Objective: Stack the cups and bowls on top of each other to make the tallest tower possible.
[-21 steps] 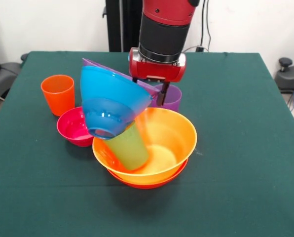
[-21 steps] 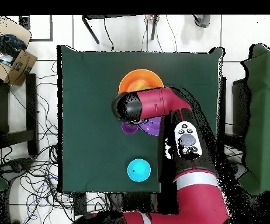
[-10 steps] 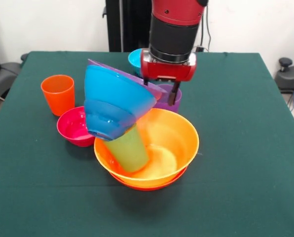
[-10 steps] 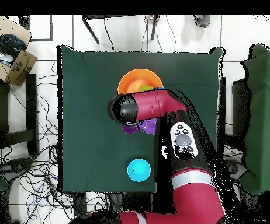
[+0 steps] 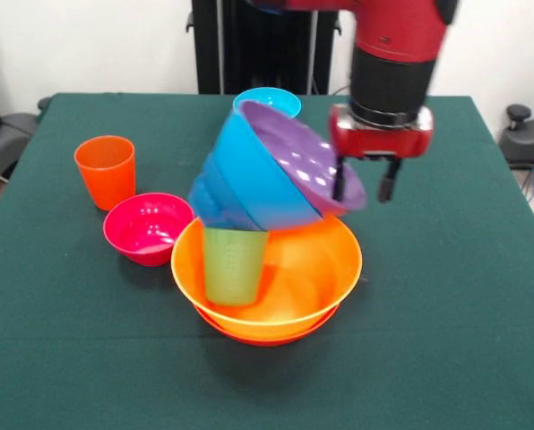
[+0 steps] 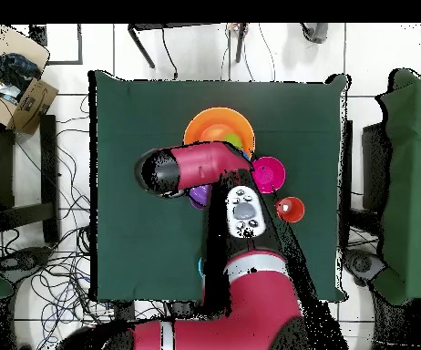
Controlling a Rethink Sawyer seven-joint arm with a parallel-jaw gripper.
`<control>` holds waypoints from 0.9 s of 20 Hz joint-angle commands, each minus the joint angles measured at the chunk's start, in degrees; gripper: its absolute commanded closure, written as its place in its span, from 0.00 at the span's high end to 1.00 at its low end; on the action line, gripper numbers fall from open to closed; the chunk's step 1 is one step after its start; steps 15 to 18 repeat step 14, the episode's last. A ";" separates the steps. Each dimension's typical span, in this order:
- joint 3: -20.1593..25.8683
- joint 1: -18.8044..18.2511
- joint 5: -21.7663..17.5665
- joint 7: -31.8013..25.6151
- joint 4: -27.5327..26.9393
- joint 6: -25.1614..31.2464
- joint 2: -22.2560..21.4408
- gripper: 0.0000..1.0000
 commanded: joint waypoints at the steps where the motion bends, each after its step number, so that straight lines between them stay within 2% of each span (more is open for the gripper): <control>1: -3.31 5.81 2.19 16.08 -2.30 -4.62 1.96 1.00; 4: -8.73 9.86 2.00 18.91 -1.02 -2.21 -6.05 1.00; 7: -10.41 11.17 2.46 16.38 -1.39 4.65 -10.80 1.00; 8: -9.04 10.07 4.04 15.45 -0.63 5.55 -11.37 1.00; 13: -8.32 8.75 5.67 13.05 0.55 6.62 -12.24 1.00; 18: -8.19 8.43 5.79 12.51 0.53 6.65 -12.22 1.00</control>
